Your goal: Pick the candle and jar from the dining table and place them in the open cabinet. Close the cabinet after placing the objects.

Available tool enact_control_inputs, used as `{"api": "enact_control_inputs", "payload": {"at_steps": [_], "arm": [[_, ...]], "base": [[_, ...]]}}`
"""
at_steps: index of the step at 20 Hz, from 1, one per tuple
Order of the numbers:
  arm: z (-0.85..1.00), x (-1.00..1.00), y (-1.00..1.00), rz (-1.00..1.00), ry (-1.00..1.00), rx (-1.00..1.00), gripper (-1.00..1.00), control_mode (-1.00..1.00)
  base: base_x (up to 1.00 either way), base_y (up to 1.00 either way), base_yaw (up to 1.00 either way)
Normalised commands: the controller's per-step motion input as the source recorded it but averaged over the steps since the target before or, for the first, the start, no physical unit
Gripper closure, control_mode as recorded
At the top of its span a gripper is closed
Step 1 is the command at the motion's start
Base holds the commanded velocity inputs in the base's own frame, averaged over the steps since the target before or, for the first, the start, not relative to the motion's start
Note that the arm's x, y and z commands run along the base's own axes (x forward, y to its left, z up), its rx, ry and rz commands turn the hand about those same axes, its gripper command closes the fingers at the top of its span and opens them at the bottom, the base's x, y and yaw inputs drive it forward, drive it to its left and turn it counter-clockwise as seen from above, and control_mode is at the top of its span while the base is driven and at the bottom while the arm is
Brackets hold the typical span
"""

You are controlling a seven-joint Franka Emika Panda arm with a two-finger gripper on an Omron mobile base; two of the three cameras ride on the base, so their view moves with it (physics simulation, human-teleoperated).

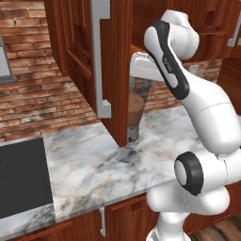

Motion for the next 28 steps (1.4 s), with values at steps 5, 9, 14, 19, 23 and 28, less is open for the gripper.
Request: {"api": "enact_control_inputs", "payload": {"at_steps": [5, 9, 14, 19, 23, 28], "arm": [[0.08, 0.28, 0.22, -0.1, -0.04, 0.01, 1.0, -1.0], [0.07, 0.33, 0.19, -0.13, -0.07, 0.04, 1.0, -1.0], [0.0, 0.14, 0.02, -0.2, -0.09, 0.07, 1.0, -1.0], [0.02, 0.0, 0.0, -0.19, -0.1, 0.11, 1.0, -1.0], [0.23, -0.09, 0.0, -0.13, -0.14, 0.13, 1.0, -1.0], [0.32, -0.21, 0.0, -0.09, -0.08, 0.1, 1.0, -1.0]], "base": [[0.0, 0.0, 0.0], [0.0, 0.0, 0.0], [0.0, 0.0, 0.0], [0.0, 0.0, 0.0], [0.0, 0.0, 0.0], [0.0, 0.0, 0.0]]}}
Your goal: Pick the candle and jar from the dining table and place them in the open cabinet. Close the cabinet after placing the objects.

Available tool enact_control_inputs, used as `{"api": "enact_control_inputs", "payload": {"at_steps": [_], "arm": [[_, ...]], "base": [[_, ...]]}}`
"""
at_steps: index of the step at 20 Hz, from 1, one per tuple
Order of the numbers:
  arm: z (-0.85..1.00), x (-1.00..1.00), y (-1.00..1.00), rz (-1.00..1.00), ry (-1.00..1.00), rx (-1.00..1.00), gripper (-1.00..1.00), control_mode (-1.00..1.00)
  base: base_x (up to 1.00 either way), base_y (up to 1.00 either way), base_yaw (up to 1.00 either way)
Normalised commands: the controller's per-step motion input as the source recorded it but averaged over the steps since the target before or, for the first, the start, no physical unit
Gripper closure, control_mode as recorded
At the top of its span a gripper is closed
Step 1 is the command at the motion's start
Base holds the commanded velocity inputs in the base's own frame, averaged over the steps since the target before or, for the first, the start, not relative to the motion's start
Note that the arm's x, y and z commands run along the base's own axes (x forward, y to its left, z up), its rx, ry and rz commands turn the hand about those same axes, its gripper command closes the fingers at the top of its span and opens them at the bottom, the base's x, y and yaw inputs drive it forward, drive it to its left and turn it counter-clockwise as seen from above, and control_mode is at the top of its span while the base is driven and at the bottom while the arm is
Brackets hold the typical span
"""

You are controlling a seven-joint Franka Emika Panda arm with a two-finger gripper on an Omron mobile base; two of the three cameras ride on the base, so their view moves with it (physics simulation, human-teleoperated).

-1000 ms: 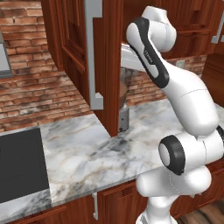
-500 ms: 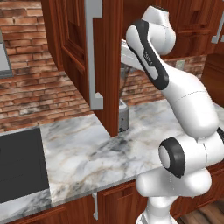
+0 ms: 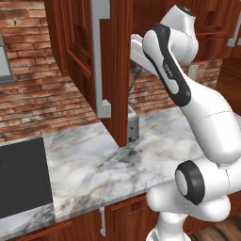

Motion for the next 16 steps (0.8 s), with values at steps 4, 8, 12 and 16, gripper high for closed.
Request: {"api": "enact_control_inputs", "payload": {"at_steps": [4, 8, 12, 16], "arm": [[0.31, -0.04, 0.09, -0.04, 0.0, 0.01, 1.0, -1.0], [0.31, 0.24, 0.33, -0.05, 0.04, 0.0, 1.0, -1.0], [0.27, 0.33, 0.38, -0.07, 0.11, 0.0, 1.0, -1.0], [0.29, 0.1, 0.19, -0.05, 0.04, 0.0, 1.0, -1.0]], "base": [[0.0, 0.0, 0.0], [0.0, 0.0, 0.0], [0.0, 0.0, 0.0], [0.0, 0.0, 0.0]]}}
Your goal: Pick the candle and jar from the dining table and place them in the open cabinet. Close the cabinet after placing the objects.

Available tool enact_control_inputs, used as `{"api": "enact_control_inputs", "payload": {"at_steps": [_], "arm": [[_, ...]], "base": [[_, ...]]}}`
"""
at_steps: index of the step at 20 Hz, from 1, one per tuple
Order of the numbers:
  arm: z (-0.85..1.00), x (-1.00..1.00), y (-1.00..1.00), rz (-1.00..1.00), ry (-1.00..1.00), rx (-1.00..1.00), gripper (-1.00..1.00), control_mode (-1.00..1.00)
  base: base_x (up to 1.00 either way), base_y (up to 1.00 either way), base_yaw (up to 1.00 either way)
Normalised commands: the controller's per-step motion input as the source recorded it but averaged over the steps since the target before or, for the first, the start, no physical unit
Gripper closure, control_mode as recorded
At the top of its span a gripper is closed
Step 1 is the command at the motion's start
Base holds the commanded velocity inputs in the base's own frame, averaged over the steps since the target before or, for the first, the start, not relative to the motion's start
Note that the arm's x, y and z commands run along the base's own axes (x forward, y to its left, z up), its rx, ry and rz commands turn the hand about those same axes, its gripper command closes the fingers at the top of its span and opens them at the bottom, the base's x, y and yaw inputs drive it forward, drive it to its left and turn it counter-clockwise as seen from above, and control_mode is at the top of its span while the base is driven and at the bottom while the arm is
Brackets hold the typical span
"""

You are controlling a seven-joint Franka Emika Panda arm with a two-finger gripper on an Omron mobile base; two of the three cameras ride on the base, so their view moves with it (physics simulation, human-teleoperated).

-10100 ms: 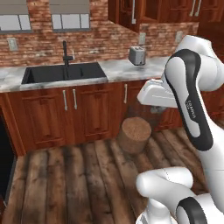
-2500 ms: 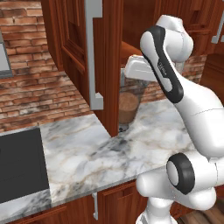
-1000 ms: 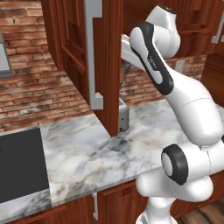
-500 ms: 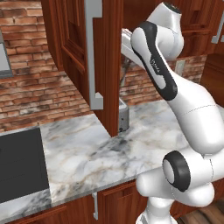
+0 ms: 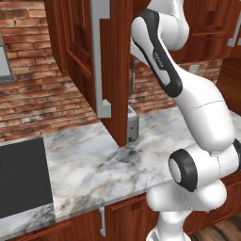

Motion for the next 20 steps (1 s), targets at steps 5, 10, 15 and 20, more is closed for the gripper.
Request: {"api": "enact_control_inputs", "payload": {"at_steps": [5, 10, 15, 20], "arm": [[0.12, -0.14, 0.01, -0.05, 0.0, 0.03, 1.0, -1.0], [0.0, -0.32, 0.0, -0.03, 0.0, 0.07, 1.0, -1.0], [0.02, -0.13, -0.04, -0.05, 0.0, 0.07, 1.0, -1.0], [0.2, 0.09, 0.0, -0.1, 0.0, 0.04, 1.0, -1.0]], "base": [[0.0, 0.0, 0.0], [0.0, 0.0, 0.0], [0.0, 0.0, 0.0], [0.0, 0.0, 0.0]]}}
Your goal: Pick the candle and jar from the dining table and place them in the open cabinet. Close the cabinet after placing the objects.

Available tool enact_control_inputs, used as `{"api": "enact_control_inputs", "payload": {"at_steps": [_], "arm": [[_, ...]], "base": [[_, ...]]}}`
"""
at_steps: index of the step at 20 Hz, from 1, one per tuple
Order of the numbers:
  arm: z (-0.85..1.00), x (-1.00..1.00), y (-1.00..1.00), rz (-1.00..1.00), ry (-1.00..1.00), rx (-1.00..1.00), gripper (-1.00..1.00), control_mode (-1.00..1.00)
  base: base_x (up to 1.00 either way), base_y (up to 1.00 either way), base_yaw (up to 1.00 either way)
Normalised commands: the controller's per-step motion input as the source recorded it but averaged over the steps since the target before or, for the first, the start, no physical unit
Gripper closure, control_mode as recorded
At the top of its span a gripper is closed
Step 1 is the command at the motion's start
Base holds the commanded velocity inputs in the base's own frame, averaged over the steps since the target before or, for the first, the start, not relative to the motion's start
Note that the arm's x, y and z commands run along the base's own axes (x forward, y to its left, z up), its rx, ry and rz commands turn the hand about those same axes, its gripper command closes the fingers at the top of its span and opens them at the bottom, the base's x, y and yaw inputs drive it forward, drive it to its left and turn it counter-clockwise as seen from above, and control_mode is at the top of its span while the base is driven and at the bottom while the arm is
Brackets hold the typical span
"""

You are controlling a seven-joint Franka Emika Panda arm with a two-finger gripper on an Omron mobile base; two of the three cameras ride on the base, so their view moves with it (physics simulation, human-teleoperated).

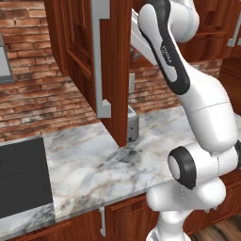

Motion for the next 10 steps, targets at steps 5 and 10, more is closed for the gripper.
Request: {"api": "enact_control_inputs", "payload": {"at_steps": [5, 10], "arm": [[0.29, 0.15, 0.02, -0.09, 0.0, 0.02, 1.0, -1.0], [0.28, -0.19, 0.0, -0.05, 0.0, 0.08, 1.0, -1.0]], "base": [[0.0, 0.0, 0.0], [0.0, 0.0, 0.0]]}}
